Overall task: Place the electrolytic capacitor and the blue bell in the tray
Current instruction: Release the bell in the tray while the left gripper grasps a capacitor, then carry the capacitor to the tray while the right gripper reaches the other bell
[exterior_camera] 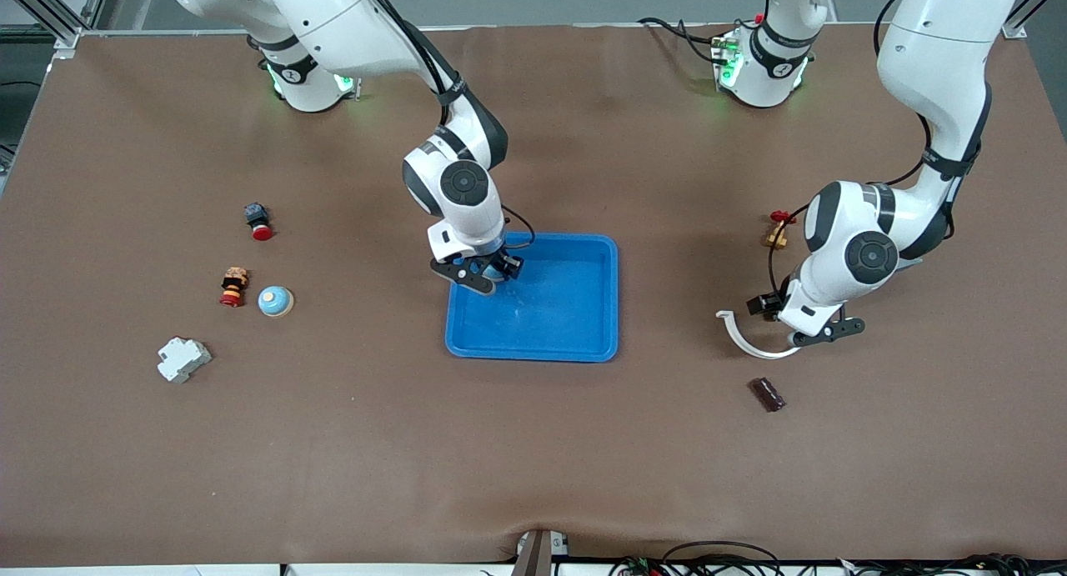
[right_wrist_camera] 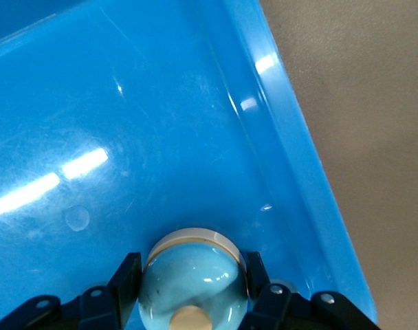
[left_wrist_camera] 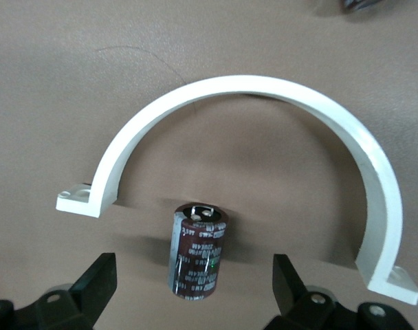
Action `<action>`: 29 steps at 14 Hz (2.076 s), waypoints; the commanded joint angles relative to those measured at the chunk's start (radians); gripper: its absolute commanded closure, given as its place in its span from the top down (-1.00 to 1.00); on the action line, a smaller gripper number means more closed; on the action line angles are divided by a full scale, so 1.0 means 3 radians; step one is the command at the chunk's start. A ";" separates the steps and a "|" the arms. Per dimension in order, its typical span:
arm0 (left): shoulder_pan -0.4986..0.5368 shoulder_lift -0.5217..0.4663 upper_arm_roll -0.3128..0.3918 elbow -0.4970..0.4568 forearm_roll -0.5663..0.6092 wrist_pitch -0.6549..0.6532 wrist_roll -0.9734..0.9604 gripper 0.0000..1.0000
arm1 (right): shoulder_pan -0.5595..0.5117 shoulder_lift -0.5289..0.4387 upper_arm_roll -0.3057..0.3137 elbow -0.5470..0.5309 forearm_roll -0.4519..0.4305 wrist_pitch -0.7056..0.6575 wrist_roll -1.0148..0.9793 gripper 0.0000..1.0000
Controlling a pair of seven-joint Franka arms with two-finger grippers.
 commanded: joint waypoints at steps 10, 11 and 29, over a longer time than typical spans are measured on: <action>0.0023 0.0056 -0.0011 0.0039 0.0064 0.0036 0.0015 0.48 | -0.0010 0.0000 -0.0036 0.0346 -0.0140 -0.0436 0.0318 1.00; 0.0023 0.0061 -0.0011 0.0039 0.0064 0.0036 0.0015 0.31 | -0.0015 -0.0040 -0.0041 0.0362 -0.0145 -0.0539 0.0318 1.00; -0.0039 -0.0143 -0.0230 0.1004 -0.0007 -0.1374 -0.0505 -0.95 | -0.1589 -0.1263 -0.0031 -0.0987 -0.0135 -0.0495 -0.2784 1.00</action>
